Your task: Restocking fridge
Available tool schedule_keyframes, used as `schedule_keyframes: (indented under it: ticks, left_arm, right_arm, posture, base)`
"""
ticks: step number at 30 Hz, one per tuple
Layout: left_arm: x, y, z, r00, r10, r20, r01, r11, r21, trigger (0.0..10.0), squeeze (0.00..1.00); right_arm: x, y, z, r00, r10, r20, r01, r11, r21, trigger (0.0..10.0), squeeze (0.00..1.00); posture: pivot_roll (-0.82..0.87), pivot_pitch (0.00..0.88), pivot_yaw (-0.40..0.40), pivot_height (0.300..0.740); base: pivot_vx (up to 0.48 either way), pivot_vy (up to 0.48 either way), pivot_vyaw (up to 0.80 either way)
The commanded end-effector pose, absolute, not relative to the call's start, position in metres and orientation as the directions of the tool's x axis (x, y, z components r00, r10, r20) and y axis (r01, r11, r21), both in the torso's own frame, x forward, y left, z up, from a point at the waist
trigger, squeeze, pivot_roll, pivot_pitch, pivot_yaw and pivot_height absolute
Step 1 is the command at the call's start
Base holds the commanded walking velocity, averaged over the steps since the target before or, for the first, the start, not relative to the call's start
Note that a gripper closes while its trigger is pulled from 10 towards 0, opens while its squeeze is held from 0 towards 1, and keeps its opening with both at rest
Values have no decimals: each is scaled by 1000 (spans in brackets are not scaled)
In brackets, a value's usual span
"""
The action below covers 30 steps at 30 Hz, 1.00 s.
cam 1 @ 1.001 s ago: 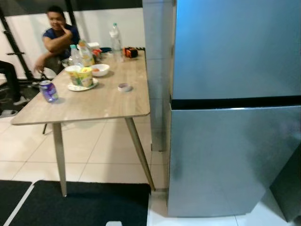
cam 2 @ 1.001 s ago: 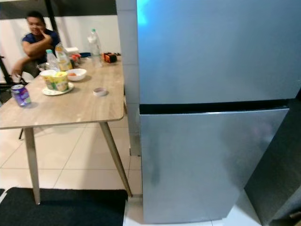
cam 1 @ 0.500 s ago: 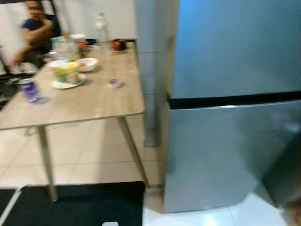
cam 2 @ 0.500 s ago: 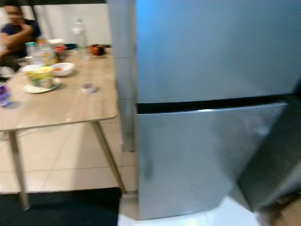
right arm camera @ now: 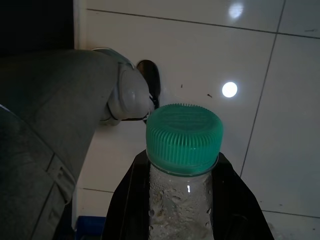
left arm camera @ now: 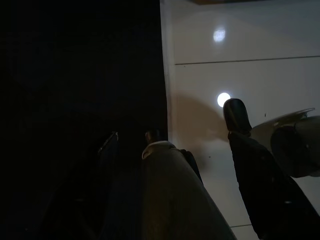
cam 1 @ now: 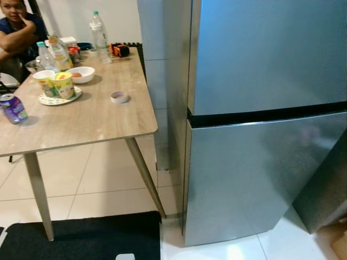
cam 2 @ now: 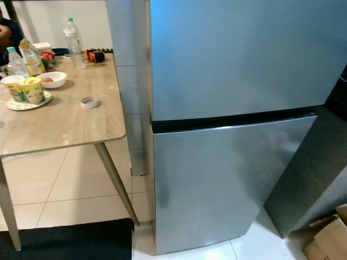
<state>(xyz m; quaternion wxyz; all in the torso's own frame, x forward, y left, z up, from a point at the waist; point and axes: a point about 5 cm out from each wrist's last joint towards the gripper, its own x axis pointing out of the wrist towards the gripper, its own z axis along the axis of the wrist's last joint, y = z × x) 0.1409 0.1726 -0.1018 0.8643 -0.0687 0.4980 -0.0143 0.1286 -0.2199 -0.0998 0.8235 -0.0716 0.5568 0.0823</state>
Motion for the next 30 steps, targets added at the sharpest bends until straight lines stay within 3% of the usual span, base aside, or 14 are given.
schedule_keyframes:
  ticks: [1,30]
  left_arm:
    - [137,179,-103,496,-84,-864,-56,990,-128,10000,0]
    - [135,176,-103,487,-107,-867,-12,992,-129,10000,0]
  right_arm:
    - [127,-223,-100,366,34,-930,-220,974,-51,10000,0]
    - [128,-224,-100,370,20,-929,-219,973,-66,10000,0]
  posture:
    - [-103,0,11,734]
    - [-101,0,13,734]
  base:
    - [0,0,0]
    - [0,0,-26]
